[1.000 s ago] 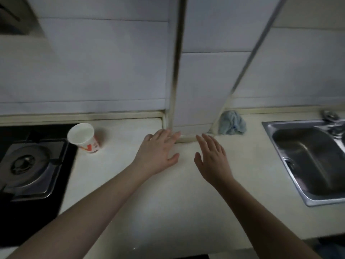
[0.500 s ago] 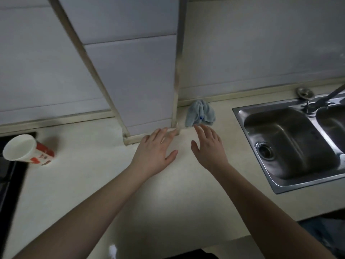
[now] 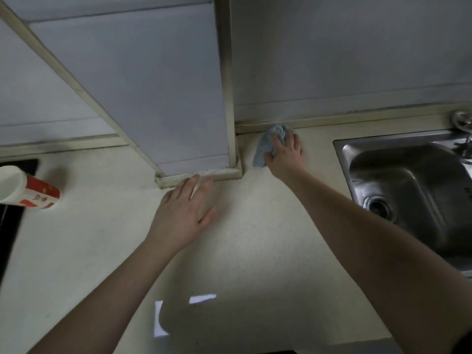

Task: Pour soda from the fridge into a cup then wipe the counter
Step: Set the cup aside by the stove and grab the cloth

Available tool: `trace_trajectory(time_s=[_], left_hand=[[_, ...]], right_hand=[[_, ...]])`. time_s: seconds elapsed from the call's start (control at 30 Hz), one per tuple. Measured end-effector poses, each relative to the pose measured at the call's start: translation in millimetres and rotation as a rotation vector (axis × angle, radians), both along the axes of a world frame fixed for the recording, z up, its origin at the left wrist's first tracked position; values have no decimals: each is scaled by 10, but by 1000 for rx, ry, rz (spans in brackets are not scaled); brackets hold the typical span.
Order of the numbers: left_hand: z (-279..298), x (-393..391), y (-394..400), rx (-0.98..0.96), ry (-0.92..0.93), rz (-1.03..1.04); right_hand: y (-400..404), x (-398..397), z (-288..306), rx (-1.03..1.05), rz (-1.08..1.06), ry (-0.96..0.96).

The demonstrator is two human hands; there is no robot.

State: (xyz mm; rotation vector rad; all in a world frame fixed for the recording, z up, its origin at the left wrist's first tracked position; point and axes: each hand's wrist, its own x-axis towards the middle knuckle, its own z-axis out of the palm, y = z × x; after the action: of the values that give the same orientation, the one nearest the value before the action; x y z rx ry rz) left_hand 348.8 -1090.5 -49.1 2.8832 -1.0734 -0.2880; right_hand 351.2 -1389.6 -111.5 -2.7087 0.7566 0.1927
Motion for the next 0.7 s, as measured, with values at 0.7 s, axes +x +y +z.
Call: trace_trajectory(time_s=[0.7], left_hand=[[-8,-131,633,-83,109,150]], right_hand=[[343,-1117,-434,-70,101,-60]])
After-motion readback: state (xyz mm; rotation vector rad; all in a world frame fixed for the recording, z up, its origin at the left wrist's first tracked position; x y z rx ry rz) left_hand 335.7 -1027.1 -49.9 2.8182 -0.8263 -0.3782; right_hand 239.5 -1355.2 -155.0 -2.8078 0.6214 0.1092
